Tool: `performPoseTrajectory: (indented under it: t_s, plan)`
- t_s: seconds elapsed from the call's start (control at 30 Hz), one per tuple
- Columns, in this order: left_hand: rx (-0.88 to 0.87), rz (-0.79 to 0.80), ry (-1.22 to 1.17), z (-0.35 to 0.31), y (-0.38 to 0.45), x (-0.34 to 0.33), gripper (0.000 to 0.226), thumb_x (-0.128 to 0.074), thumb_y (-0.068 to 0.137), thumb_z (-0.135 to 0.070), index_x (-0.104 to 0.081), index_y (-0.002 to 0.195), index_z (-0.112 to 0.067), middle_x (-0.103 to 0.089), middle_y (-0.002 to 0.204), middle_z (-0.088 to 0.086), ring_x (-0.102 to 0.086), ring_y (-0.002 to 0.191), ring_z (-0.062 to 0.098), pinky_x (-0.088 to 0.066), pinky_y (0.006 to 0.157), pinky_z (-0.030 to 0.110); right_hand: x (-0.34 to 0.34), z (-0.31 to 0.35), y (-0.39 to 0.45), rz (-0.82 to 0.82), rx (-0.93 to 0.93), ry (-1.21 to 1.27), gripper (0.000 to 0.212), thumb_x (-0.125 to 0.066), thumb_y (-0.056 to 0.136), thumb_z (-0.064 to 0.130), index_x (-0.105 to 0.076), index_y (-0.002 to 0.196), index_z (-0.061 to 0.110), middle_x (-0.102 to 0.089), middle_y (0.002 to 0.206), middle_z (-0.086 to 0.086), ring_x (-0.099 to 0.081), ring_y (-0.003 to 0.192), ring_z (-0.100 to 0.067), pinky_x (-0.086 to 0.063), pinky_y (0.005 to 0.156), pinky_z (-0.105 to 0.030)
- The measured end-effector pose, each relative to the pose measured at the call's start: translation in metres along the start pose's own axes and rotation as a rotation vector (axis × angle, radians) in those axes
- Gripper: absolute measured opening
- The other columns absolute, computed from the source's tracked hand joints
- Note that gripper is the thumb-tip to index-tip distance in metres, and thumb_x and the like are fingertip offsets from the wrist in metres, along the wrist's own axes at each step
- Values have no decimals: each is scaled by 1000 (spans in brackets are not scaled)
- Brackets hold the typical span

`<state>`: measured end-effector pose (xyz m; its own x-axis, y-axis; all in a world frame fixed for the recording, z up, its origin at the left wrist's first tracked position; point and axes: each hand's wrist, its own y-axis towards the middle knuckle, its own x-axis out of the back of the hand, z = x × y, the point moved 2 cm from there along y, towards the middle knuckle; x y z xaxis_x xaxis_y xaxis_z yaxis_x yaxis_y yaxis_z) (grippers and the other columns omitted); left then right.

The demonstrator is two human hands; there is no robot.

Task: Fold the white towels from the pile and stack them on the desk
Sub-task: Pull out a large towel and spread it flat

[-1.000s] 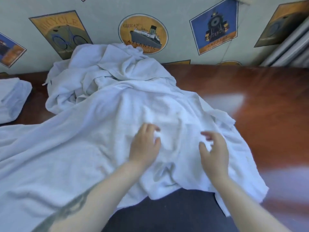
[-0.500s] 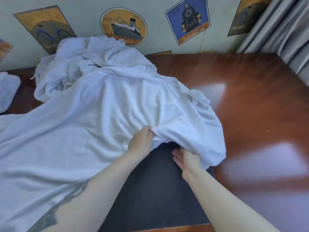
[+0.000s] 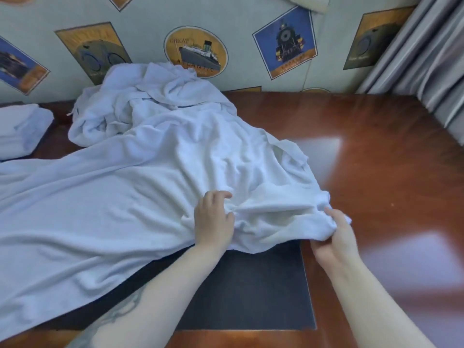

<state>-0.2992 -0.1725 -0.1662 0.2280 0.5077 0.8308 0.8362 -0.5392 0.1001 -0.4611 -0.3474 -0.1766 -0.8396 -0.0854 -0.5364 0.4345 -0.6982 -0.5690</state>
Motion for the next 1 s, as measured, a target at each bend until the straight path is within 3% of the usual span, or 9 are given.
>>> performPoseTrajectory:
  t_s: [0.07, 0.13, 0.23, 0.4, 0.53, 0.67, 0.77, 0.9, 1.0]
  plan:
    - [-169, -147, -51, -13, -37, -14, 26, -74, 72, -10, -61, 95, -16, -57, 97, -3, -56, 92, 22, -40, 84, 31, 22, 32, -2, -71, 80, 77, 14, -46, 89, 12, -49, 80, 22, -61, 85, 2, -63, 77, -15, -53, 70, -26]
    - [-257, 62, -44, -21, -71, -39, 37, -75, 72, -43, -59, 98, -22, -53, 101, -8, -54, 95, 17, -42, 86, 31, 43, 57, -7, -201, 168, 90, 13, -45, 91, 17, -54, 82, 20, -68, 78, 4, -67, 70, -13, -53, 67, -24]
    - [-97, 412, 132, -14, -99, -70, 85, -62, 64, -74, -43, 136, -33, -33, 143, -11, -31, 134, 14, -18, 114, 29, 73, 66, -11, -476, 232, 32, 8, -59, 89, 25, -59, 95, 20, -67, 87, 5, -66, 70, -9, -52, 62, -25]
    - [-171, 365, 271, -7, -102, -64, 27, -47, 97, -42, -57, 118, -29, -48, 126, -11, -42, 125, 15, -27, 101, 25, 94, -1, -29, -511, -4, -225, 19, -70, 85, 22, -60, 97, 11, -57, 85, -4, -56, 74, -14, -50, 75, -32]
    - [-104, 573, 203, -14, -105, -46, 23, -43, 100, -33, -51, 86, -17, -60, 97, 8, -55, 101, 31, -36, 81, 38, 86, -39, -42, -481, -85, -380, 54, -80, 76, 25, -57, 120, 4, -64, 110, -10, -63, 93, -25, -53, 75, -38]
    - [-335, 1044, 453, -2, -119, -25, 31, -44, 97, -6, -54, 126, -11, -50, 131, 14, -47, 120, 36, -44, 91, 44, 72, -58, -52, -370, -171, -433, 24, -77, 78, 20, -63, 95, 10, -67, 96, -6, -64, 86, -27, -54, 79, -39]
    - [-388, 1149, 438, 13, -131, -10, 48, -43, 91, 9, -47, 133, -14, -45, 132, 17, -46, 117, 39, -44, 87, 48, 77, -61, -71, -485, -4, -457, 7, -67, 79, 8, -60, 79, 7, -63, 82, -8, -55, 68, -22, -43, 57, -30]
    - [-128, 1214, 344, 12, -145, -12, 21, -45, 96, -18, -57, 110, -7, -56, 104, 10, -52, 106, 34, -44, 91, 44, 94, -54, -94, -531, 1, -75, 36, -62, 73, -4, -65, 109, 4, -66, 93, -7, -59, 74, -24, -47, 62, -31]
    - [11, 1204, 219, 7, -141, -16, 26, -50, 88, -46, -57, 89, -21, -49, 79, -7, -50, 88, 18, -42, 80, 33, 101, -38, -106, -353, -17, 34, 48, -71, 76, 12, -63, 123, 7, -69, 116, -9, -65, 99, -31, -51, 84, -38]
